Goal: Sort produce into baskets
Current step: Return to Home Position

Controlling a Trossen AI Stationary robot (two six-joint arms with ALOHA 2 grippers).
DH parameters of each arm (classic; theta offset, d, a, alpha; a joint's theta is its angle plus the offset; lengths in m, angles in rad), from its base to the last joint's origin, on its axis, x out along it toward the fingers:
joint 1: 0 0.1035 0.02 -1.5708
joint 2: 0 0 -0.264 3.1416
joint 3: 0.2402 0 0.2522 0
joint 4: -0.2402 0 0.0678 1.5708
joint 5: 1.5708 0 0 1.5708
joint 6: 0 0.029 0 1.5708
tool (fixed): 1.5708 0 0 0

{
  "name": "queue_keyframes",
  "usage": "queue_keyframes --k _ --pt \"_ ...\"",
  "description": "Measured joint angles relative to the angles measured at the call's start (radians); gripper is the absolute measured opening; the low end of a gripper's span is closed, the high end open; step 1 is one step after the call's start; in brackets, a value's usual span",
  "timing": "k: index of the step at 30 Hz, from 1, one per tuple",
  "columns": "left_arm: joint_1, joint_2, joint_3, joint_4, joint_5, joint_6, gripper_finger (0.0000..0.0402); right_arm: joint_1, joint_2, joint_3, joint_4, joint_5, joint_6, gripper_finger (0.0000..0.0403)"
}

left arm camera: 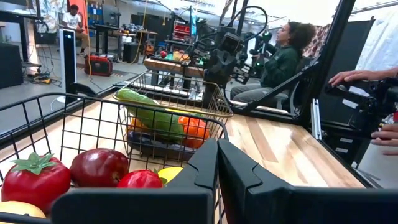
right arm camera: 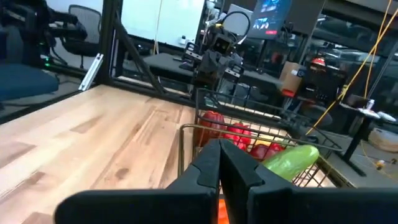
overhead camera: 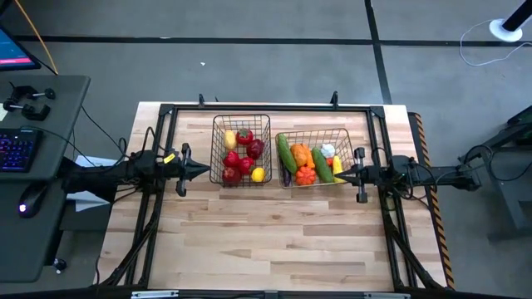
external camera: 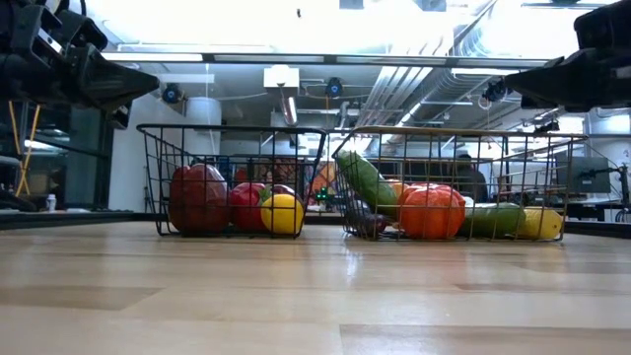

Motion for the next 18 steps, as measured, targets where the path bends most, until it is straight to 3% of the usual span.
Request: queue_keyframes --k 12,18 --pt "0.000 0.000 0.000 0.000 0.000 0.000 0.0000 -0.007 0.000 0.000 0.001 0.002 0.247 0.0000" --pt "0.000 0.000 0.000 0.000 0.000 0.000 0.0000 -0.008 0.010 0.000 0.002 0.002 0.270 0.0000"
